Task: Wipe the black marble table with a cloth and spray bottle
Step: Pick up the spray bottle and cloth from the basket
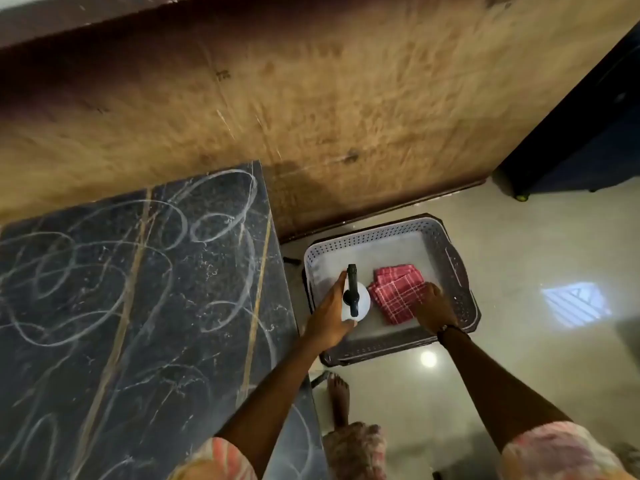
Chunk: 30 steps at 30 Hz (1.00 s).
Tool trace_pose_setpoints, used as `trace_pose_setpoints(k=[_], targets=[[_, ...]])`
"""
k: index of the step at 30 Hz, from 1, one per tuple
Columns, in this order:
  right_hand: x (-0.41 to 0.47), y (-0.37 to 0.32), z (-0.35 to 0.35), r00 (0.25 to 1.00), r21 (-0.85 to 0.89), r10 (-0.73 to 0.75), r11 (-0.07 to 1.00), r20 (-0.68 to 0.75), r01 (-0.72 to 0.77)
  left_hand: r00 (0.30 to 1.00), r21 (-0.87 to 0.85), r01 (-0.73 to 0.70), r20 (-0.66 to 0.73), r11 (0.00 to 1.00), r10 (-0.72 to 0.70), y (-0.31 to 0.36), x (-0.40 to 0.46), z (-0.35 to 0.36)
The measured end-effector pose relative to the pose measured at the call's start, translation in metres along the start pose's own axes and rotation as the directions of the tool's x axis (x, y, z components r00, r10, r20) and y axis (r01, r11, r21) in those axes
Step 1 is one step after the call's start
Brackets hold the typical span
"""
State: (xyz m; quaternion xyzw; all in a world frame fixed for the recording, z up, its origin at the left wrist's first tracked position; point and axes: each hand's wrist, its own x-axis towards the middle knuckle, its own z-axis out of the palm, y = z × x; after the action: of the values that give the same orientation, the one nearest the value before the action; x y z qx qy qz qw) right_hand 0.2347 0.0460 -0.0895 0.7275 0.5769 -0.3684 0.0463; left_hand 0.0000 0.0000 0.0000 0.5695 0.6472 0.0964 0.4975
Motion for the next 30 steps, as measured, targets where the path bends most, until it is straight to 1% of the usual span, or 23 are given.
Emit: trace_pose_setpoints(k=[1, 3, 6, 8, 10, 11, 13, 15, 17, 19, 22, 23, 25, 26, 28, 30], targets=[[0.003, -0.001, 0.002, 0.999, 0.061, 0.024, 0.998, -0.03, -0.022, 0.999, 0.0, -0.022, -0.033, 1.0, 0.022, 0.0, 0.005, 0.002], [0.008, -0.006, 0.004, 0.997, 0.131, 0.064, 0.99, -0.051, -0.057, 0.994, -0.006, -0.023, -0.106, 1.0, 0.022, 0.0, 0.012, 0.007], [0.018, -0.006, 0.008, 0.988, 0.107, 0.11, 0.989, -0.107, -0.098, 0.978, -0.007, -0.023, -0.208, 1.0, 0.021, -0.001, 0.023, 0.013], [0.025, -0.004, 0.008, 0.986, 0.108, 0.107, 0.99, -0.127, -0.093, 0.967, 0.018, -0.009, -0.256, 1.0, 0.013, -0.002, 0.028, 0.013], [0.028, -0.004, 0.009, 0.989, 0.156, 0.097, 0.985, -0.111, -0.079, 0.96, 0.045, 0.01, -0.279, 0.999, 0.003, -0.004, 0.033, 0.013], [0.028, -0.004, 0.009, 0.99, 0.209, 0.102, 0.975, -0.099, -0.079, 0.958, 0.054, 0.004, -0.286, 0.999, 0.012, -0.004, 0.033, 0.012], [0.021, -0.009, 0.006, 0.992, 0.27, 0.068, 0.962, -0.107, -0.037, 0.958, 0.079, -0.038, -0.28, 0.996, 0.058, -0.002, 0.031, 0.01], [0.004, -0.02, -0.005, 0.992, 0.304, -0.002, 0.952, -0.128, 0.041, 0.953, 0.117, -0.083, -0.28, 0.99, 0.113, 0.003, 0.025, 0.006], [-0.018, -0.034, -0.018, 0.99, 0.35, -0.064, 0.931, -0.126, 0.105, 0.941, 0.121, -0.139, -0.293, 0.983, 0.169, 0.01, 0.014, -0.002], [-0.041, -0.049, -0.033, 0.987, 0.388, -0.089, 0.912, -0.133, 0.135, 0.924, 0.14, -0.167, -0.324, 0.976, 0.205, 0.019, -0.002, -0.015], [-0.081, -0.076, -0.055, 0.967, 0.475, -0.131, 0.852, -0.217, 0.222, 0.871, 0.181, -0.199, -0.418, 0.963, 0.258, 0.032, -0.041, -0.044], [-0.095, -0.088, -0.061, 0.961, 0.517, -0.148, 0.818, -0.235, 0.253, 0.83, 0.177, -0.236, -0.474, 0.955, 0.293, 0.036, -0.058, -0.057], [-0.124, -0.111, -0.066, 0.957, 0.617, -0.177, 0.734, -0.229, 0.284, 0.741, 0.146, -0.343, -0.565, 0.928, 0.363, 0.041, -0.095, -0.081], [-0.14, -0.127, -0.066, 0.958, 0.671, -0.188, 0.685, -0.214, 0.284, 0.722, 0.12, -0.38, -0.581, 0.917, 0.376, 0.04, -0.115, -0.093], [-0.173, -0.161, -0.057, 0.965, 0.757, -0.202, 0.601, -0.165, 0.255, 0.725, 0.051, -0.392, -0.597, 0.918, 0.343, 0.023, -0.15, -0.114], [-0.205, -0.195, -0.038, 0.969, 0.812, -0.222, 0.543, -0.106, 0.214, 0.746, -0.045, -0.381, -0.605, 0.924, 0.279, -0.005, -0.181, -0.13]])
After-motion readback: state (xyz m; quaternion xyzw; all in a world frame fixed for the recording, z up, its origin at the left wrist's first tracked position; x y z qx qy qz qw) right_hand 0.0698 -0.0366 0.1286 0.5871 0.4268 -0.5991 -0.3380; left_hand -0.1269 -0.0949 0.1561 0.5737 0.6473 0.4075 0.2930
